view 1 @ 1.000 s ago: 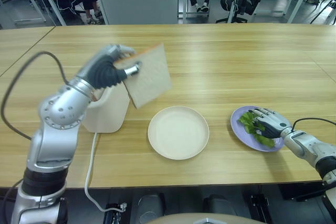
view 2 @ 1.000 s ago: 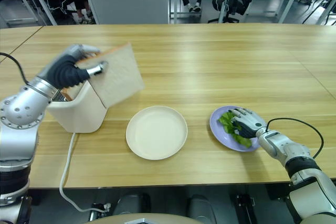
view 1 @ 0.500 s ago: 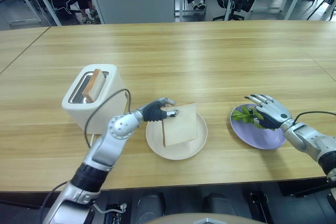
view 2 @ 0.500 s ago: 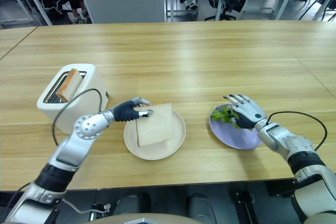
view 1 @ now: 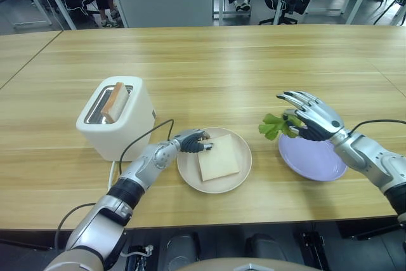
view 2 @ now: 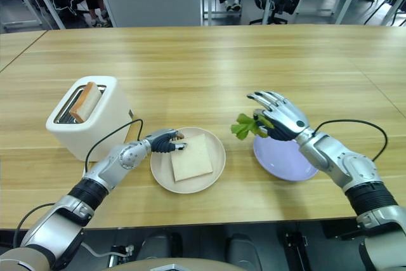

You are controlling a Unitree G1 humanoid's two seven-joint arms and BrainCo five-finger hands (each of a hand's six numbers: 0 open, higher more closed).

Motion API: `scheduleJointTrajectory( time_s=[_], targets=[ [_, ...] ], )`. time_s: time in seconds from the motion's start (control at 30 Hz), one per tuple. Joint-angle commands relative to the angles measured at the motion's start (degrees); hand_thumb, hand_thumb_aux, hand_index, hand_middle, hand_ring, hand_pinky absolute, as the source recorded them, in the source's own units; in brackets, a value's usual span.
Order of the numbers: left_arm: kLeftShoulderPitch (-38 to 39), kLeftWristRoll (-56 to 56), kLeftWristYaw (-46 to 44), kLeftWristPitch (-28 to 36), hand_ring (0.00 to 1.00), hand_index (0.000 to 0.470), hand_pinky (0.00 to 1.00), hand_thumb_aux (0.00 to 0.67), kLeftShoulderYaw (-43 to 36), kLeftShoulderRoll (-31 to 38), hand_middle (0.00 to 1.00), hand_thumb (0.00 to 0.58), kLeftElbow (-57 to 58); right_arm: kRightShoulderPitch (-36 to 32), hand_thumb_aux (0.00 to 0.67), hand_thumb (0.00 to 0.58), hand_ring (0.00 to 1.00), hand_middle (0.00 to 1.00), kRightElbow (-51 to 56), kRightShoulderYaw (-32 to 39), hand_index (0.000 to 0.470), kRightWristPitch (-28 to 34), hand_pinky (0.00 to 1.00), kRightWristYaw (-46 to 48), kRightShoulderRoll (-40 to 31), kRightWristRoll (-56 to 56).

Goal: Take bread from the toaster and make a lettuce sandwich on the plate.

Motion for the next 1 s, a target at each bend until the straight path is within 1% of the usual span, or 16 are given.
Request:
scheduleJointTrajectory(
  time_s=[0.03, 0.13, 0.23, 0.4, 0.6, 0.73, 0.77, 0.8, 0.9, 1.0],
  targets=[
    [1.04, 5.8, 2.91, 0.28, 0.0, 0.0, 0.0, 0.0, -0.2, 3.26, 0.0, 0.0, -5.56, -1.59, 0.67, 0.58, 0.0, 0.0, -2.67, 1.83, 0.46, 0.12, 0.0, 4.97, 4.48, 0.59],
    [4.25, 7.36, 2.03, 2.81, 0.0, 0.0, 0.0, 0.0, 2.79, 7.01, 0.0, 0.0, -15.48, -3.39, 0.67, 0.58, 0.0, 0.0, -2.14, 3.51, 0.46, -0.16, 0.0, 6.98, 8.73, -0.52],
    [8.51, 7.66, -0.69, 6.61, 0.0, 0.0, 0.0, 0.0, 7.82, 11.4, 0.0, 0.0, -26.31, -5.21, 0.67, 0.58, 0.0, 0.0, -0.2, 5.7, 0.46, -0.52, 0.0, 8.24, 12.59, -1.72],
    [15.82, 6.66, -4.37, 13.35, 0.0, 0.0, 0.0, 0.0, 20.35, 18.2, 0.0, 0.0, -41.85, -8.47, 0.67, 0.58, 0.0, 0.0, 6.91, 10.37, 0.46, -1.24, 0.0, 8.35, 18.33, -4.59],
    [21.22, 7.03, -7.32, 19.71, 0.0, 0.0, 0.0, 0.0, 33.56, 20.98, 0.0, 0.0, -53.88, -11.4, 0.67, 0.58, 0.0, 0.0, 16.4, 15.43, 0.46, -1.85, 0.0, 6.86, 22.71, -8.3],
    [23.38, 9.72, -8.05, 23.39, 0.0, 0.0, 0.0, 0.0, 39.64, 21.31, 0.0, 0.0, -58.3, -11.18, 0.67, 0.58, 0.0, 0.0, 19.89, 18.19, 0.46, -1.56, 0.0, 8.94, 23.62, -9.48],
    [23.7, 10.46, -8.19, 24.47, 0.0, 0.0, 0.0, 0.0, 40.64, 21.08, 0.0, 0.0, -58.92, -10.91, 0.394, 0.482, 0.0, 0.0, 20.05, 18.5, 0.271, -1.48, 0.0, 9.15, 23.44, -9.65],
    [24.12, 11.71, -8.56, 25.89, 0.0, 0.0, 0.0, 0.0, 41.5, 20.96, 0.0, 0.0, -59.17, -10.66, 0.0, 0.0, 0.0, 0.0, 20.13, 18.74, 0.0, -1.39, 0.0, 9.16, 23.13, -9.87],
    [25.35, 15.0, -9.38, 30.06, 0.0, 0.0, 0.0, 0.0, 43.0, 20.44, 0.0, 0.0, -57.72, -10.08, 0.0, 0.0, 0.0, 0.0, 19.77, 18.88, 0.0, -1.4, 0.0, 9.03, 22.06, -9.96],
    [26.45, 18.2, -11.26, 34.5, 0.0, 0.0, 0.0, 0.0, 42.4, 20.24, 0.0, 0.0, -53.56, -9.11, 0.0, 0.0, 0.0, 0.0, 17.72, 18.54, 0.0, -1.45, 0.0, 9.51, 20.44, -9.64]
  ],
)
